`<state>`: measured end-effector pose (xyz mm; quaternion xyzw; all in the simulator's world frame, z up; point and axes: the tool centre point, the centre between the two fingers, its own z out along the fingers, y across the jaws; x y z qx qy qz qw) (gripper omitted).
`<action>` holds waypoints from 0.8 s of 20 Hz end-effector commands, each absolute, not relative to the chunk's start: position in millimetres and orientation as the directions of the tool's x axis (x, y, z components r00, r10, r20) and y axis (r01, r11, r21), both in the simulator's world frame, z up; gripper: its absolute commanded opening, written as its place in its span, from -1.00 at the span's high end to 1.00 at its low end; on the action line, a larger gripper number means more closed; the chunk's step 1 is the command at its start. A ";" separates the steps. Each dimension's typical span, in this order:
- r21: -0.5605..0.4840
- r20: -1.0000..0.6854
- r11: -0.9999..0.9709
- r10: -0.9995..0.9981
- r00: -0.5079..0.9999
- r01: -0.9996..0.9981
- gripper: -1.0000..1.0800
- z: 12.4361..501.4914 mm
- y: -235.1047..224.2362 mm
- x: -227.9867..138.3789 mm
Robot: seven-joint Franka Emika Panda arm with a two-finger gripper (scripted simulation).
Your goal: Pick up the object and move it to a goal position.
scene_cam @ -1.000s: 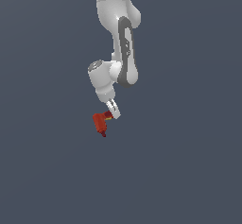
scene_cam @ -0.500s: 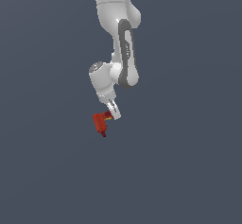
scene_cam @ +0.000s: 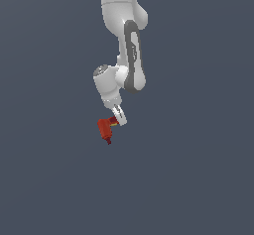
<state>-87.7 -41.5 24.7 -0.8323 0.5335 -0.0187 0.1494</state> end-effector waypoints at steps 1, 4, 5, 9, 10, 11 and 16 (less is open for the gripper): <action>-0.271 -0.127 -0.388 -0.893 0.432 -0.881 1.00 27.7 -38.3 -84.9; -0.271 -0.127 -0.388 -0.893 0.432 -0.881 1.00 32.1 -33.3 -81.3; -0.271 -0.127 -0.388 -0.893 0.432 -0.881 1.00 34.1 -31.1 -79.7; -0.270 -0.127 -0.388 -0.893 0.432 -0.881 1.00 44.2 -19.6 -71.4; -0.270 -0.127 -0.388 -0.893 0.432 -0.881 1.00 47.4 -16.0 -68.9; -0.270 -0.127 -0.388 -0.893 0.432 -0.881 1.00 50.6 -12.3 -66.1; -0.269 -0.127 -0.388 -0.893 0.431 -0.882 1.00 71.1 10.9 -49.2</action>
